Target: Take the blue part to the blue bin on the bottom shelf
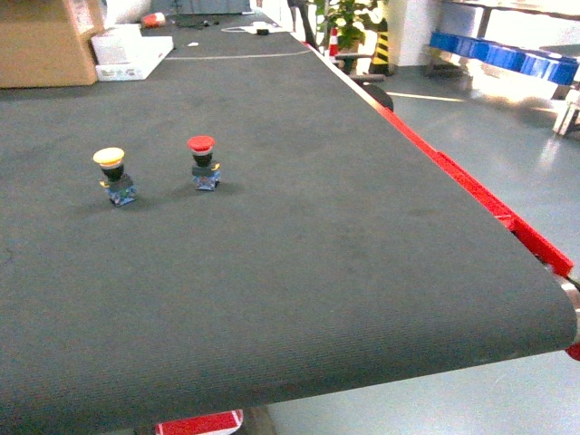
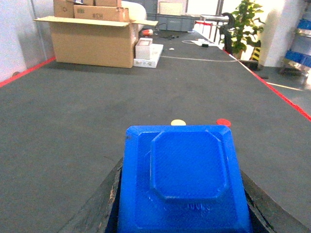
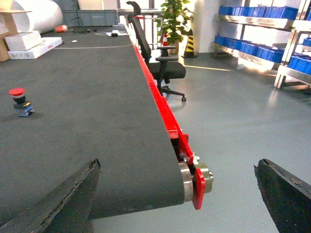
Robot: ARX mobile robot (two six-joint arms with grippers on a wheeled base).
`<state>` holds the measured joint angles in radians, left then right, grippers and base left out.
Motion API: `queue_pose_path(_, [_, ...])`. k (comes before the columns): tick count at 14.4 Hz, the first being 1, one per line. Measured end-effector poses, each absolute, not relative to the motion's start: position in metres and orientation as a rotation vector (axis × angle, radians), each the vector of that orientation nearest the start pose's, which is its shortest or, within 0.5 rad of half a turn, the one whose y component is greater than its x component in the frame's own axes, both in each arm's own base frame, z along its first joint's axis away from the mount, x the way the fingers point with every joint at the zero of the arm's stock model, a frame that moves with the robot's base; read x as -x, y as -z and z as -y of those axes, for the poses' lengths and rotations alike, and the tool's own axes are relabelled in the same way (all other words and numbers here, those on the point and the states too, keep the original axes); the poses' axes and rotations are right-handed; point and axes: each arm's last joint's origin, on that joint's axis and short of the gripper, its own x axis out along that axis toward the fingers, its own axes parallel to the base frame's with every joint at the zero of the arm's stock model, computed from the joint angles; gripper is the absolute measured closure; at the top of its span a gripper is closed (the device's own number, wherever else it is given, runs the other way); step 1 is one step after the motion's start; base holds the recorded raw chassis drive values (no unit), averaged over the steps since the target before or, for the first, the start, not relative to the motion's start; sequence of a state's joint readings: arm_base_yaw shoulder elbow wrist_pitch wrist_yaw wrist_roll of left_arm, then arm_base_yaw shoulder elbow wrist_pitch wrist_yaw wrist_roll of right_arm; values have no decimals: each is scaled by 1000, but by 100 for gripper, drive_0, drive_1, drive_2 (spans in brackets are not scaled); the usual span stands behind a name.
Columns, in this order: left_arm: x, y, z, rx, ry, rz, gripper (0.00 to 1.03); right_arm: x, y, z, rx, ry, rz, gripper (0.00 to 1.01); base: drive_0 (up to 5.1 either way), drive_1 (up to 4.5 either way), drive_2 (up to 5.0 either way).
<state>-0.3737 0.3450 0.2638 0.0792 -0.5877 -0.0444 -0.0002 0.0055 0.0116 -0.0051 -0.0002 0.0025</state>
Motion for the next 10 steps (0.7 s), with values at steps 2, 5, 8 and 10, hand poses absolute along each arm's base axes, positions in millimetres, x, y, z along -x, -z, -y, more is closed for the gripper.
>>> queue_pose_path(2, [-111, -233, 26, 43, -214, 3, 60, -97, -167, 0, -2, 0, 1, 3, -154, -154, -154])
queue_pose_path(5, [-111, -232, 26, 43, -214, 3, 60, -97, -167, 0, -2, 0, 1, 3, -149, -149, -149])
queue_pose_path(8, [-111, -233, 26, 43, -214, 3, 60, -97, -167, 0, -2, 0, 1, 3, -161, -161, -161])
queue_pose_path(10, [-111, -232, 26, 43, -214, 3, 60, -97, -167, 0, -2, 0, 1, 3, -158, -158, -158])
